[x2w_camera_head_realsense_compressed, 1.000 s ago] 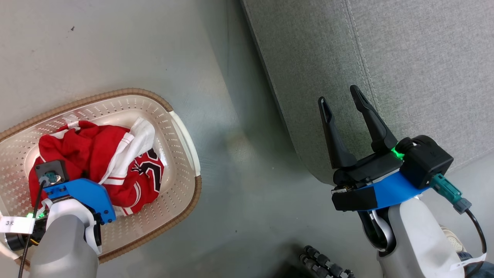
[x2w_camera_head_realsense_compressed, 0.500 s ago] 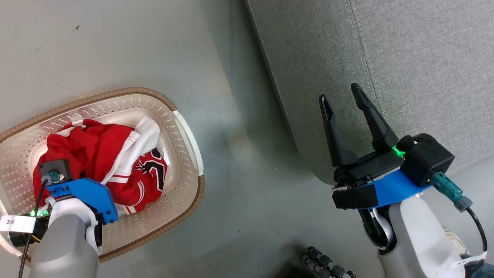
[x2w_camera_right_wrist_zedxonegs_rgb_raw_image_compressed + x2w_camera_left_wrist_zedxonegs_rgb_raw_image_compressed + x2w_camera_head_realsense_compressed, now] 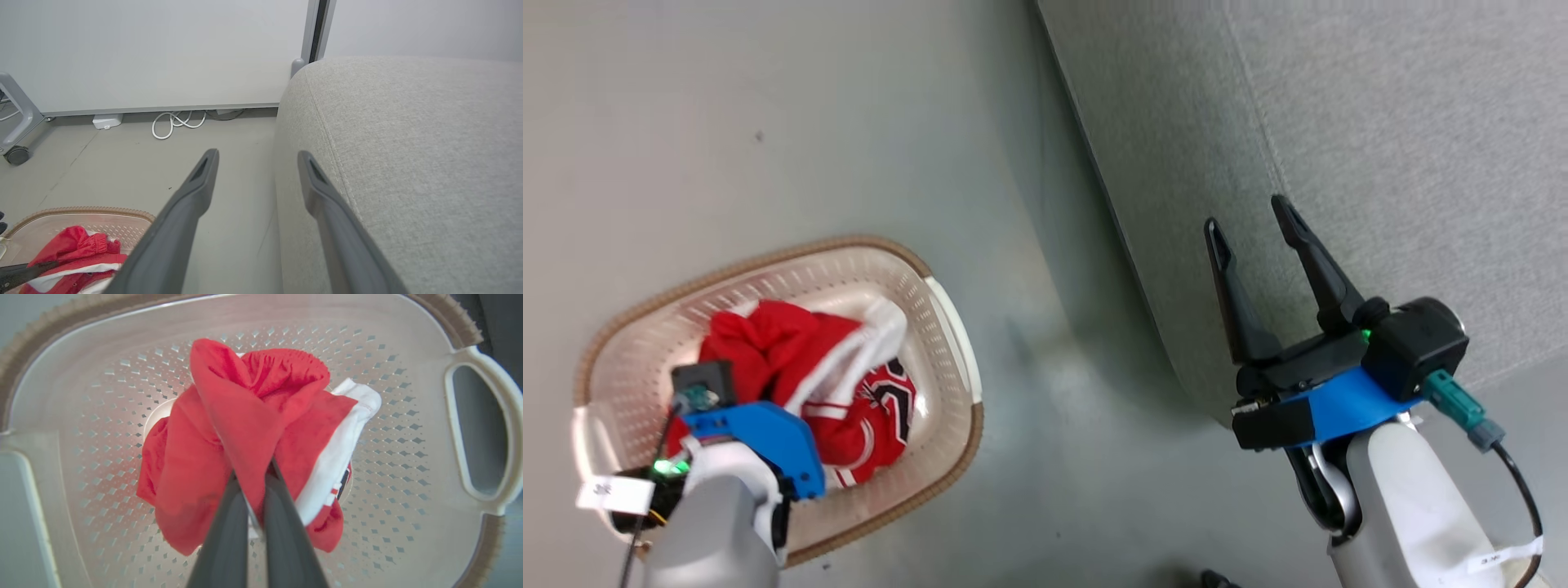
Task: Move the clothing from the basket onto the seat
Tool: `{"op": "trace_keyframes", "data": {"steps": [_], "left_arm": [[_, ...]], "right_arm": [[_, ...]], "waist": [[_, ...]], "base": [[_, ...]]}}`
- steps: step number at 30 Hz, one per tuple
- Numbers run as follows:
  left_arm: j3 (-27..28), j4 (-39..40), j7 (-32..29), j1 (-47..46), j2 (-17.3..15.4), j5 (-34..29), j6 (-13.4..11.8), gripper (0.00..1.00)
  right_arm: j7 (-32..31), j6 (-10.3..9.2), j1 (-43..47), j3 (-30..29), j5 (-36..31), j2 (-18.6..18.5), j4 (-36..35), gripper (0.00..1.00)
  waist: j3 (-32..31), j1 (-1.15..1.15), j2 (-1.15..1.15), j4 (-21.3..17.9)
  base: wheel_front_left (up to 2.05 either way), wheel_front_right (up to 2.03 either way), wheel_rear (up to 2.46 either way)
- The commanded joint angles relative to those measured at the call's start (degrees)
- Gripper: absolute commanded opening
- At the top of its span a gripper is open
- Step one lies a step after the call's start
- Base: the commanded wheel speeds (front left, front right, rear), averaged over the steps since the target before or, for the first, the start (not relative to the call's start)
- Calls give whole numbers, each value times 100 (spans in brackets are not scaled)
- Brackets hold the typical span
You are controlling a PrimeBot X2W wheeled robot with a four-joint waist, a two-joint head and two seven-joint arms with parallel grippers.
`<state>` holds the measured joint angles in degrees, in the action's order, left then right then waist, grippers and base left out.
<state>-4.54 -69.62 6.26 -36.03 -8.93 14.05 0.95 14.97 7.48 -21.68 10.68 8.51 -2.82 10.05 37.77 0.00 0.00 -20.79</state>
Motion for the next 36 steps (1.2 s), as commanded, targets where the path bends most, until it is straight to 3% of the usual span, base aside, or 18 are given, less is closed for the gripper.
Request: {"op": "trace_keyframes", "data": {"steps": [1, 11, 16, 25, 36], "left_arm": [[-51, -56, 77, 113, 78, 18, 70, 0], [-548, -206, 314, 401, 345, -70, 619, 0], [-934, -85, 344, 454, 527, 55, 663, 0], [-2419, 1436, -84, 649, 602, 1036, 651, 0], [-3173, 2707, -473, 338, 564, 1358, 652, 0]], "right_arm": [[34, 3, 143, -49, -103, -12, 73, 100], [33, 3, 730, -198, -492, -15, 422, 100], [33, 3, 987, -222, -579, -16, 536, 100], [12, 3, 1464, -286, -665, -14, 704, 100], [-117, 3, 1717, -270, -656, -13, 619, 100]], "waist": [[-553, 0, 0, 210], [-2091, 0, 0, 735], [-2701, 0, 0, 990], [-3464, 0, 0, 1446], [-3786, 0, 0, 1769]], "base": [[0, 0, 0], [0, 0, 0], [0, 0, 0], [0, 0, 0], [0, 0, 0]]}}
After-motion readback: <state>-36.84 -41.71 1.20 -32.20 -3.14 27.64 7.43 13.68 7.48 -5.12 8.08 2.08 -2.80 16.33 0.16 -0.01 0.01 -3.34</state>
